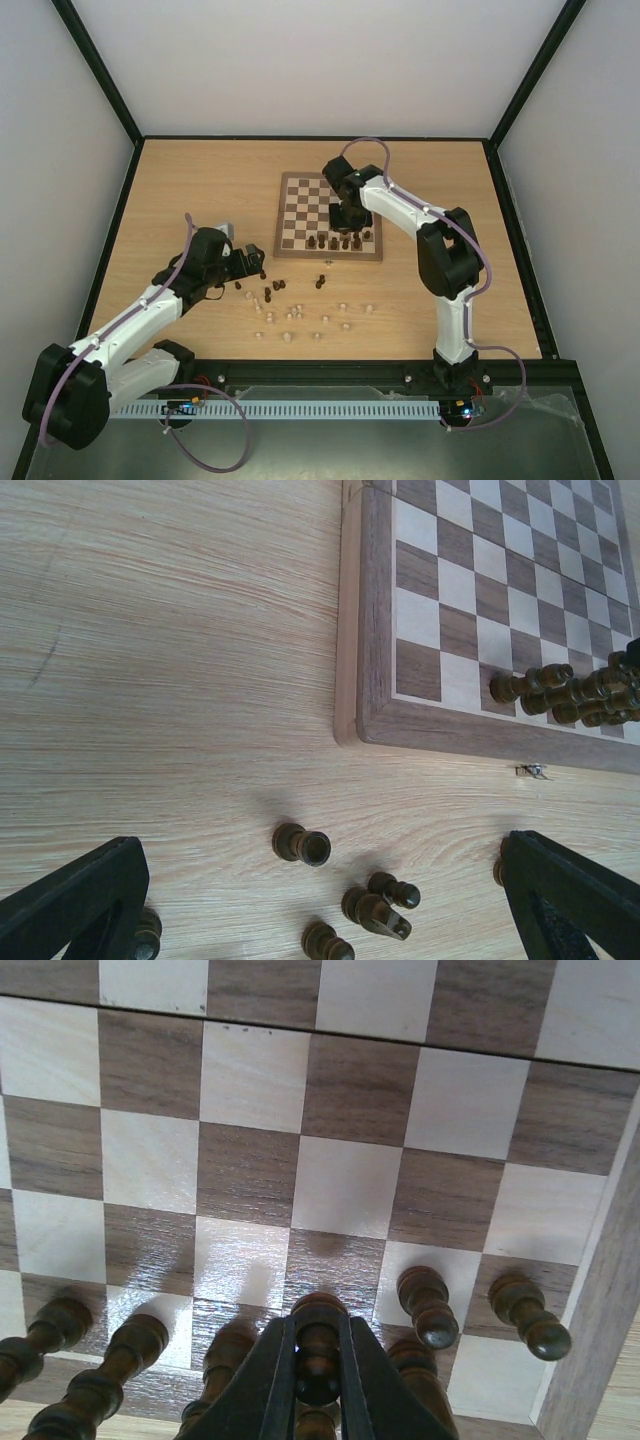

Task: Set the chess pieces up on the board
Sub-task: Place the chess piece on the chessboard.

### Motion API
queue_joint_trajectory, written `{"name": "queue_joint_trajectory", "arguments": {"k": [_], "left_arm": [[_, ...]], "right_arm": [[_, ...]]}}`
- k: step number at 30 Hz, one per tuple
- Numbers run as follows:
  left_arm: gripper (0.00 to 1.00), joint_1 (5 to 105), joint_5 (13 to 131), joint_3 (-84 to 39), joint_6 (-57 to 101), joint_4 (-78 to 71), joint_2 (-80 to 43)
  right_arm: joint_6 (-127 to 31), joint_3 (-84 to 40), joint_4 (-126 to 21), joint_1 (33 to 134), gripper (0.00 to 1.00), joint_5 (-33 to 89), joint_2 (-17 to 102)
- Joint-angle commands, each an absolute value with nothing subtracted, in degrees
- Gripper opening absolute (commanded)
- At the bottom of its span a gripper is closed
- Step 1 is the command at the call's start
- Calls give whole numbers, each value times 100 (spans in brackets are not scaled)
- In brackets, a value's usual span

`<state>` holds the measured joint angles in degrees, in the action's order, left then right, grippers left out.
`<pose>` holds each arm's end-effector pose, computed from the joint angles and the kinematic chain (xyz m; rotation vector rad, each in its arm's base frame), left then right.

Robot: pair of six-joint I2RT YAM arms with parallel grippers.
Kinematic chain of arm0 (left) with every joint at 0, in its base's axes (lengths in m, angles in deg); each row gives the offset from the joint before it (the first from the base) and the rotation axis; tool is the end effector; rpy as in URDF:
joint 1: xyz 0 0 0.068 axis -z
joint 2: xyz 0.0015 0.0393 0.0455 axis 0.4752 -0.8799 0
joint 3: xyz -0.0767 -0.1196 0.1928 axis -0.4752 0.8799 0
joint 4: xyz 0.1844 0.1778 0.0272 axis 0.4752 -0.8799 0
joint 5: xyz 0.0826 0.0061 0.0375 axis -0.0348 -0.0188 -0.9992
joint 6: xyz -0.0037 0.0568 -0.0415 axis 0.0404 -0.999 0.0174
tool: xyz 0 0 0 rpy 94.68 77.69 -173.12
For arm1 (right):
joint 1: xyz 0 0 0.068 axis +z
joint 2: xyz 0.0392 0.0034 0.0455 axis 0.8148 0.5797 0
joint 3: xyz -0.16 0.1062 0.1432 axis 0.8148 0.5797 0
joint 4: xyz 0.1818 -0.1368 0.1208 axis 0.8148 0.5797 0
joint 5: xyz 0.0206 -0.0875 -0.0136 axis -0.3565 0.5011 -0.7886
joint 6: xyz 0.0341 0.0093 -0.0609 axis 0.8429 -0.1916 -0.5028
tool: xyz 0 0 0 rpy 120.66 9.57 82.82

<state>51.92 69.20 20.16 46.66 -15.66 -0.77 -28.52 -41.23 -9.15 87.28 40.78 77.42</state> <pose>0.2186 -0.1011 0.1627 -0.2103 2.3220 -0.6506 0.3585 0.2236 0.1701 -0.1240 2.7058 0.1795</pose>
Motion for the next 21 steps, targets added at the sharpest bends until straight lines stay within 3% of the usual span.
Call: {"name": "queue_joint_trajectory", "arguments": {"k": [1, 15, 21], "left_arm": [[99, 5157, 6841, 1882, 4653, -1610, -91], [99, 5157, 6801, 1893, 4681, -1642, -19], [99, 5157, 6788, 1889, 4686, -1660, -12]], "right_arm": [[-2987, -4001, -800, 8718, 8, 3955, 7917], [-3036, -3989, -921, 8671, 10, 3991, 8127], [-3048, -4064, -877, 8656, 24, 4011, 8091]]}}
